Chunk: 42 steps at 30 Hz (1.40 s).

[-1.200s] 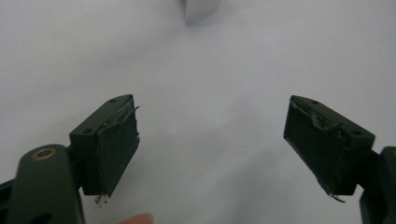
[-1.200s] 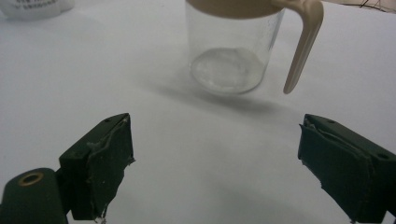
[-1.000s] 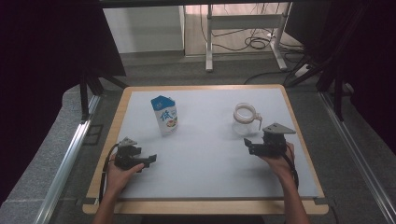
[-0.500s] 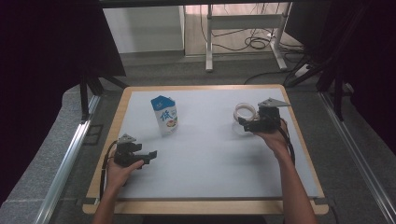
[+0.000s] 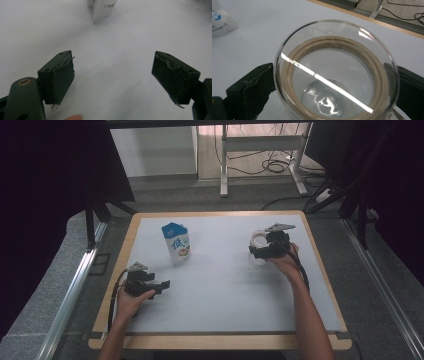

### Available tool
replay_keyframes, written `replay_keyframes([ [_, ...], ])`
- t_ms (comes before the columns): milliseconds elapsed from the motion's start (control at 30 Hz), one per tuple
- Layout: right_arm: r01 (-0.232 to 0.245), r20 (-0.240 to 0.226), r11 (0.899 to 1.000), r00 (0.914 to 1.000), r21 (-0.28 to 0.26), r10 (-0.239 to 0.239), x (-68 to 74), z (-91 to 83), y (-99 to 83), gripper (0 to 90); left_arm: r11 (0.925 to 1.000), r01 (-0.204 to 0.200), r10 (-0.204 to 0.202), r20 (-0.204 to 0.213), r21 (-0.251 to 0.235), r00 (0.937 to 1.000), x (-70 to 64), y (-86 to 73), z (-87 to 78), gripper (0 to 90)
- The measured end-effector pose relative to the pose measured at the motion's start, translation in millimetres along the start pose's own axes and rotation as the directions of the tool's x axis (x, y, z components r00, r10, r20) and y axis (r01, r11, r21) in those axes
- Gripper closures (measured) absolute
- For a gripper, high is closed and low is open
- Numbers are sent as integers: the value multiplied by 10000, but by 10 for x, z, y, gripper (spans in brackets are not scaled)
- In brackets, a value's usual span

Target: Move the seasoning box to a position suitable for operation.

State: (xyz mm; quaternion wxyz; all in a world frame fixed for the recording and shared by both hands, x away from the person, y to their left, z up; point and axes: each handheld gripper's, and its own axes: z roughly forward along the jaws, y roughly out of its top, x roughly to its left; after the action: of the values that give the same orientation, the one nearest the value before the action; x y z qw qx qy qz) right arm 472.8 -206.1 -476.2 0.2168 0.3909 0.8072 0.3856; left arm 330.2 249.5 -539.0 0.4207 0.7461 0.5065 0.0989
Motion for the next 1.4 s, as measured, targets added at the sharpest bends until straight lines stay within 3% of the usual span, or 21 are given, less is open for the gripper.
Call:
replay_keyframes([
  [133,78,40,10000,10000,21,-78,-44,33,-39,60,10000,0,0,14,79,10000,7,-19,13,179],
  [767,685,-139,9976,9976,-28,-686,-49,-22,-23,112,9998,-86,83,168,173,9998,-20,-30,56,178],
  [1400,661,-112,9976,9977,-206,-663,-55,-97,-7,116,9998,-72,68,164,204,9998,-14,-50,72,176],
])
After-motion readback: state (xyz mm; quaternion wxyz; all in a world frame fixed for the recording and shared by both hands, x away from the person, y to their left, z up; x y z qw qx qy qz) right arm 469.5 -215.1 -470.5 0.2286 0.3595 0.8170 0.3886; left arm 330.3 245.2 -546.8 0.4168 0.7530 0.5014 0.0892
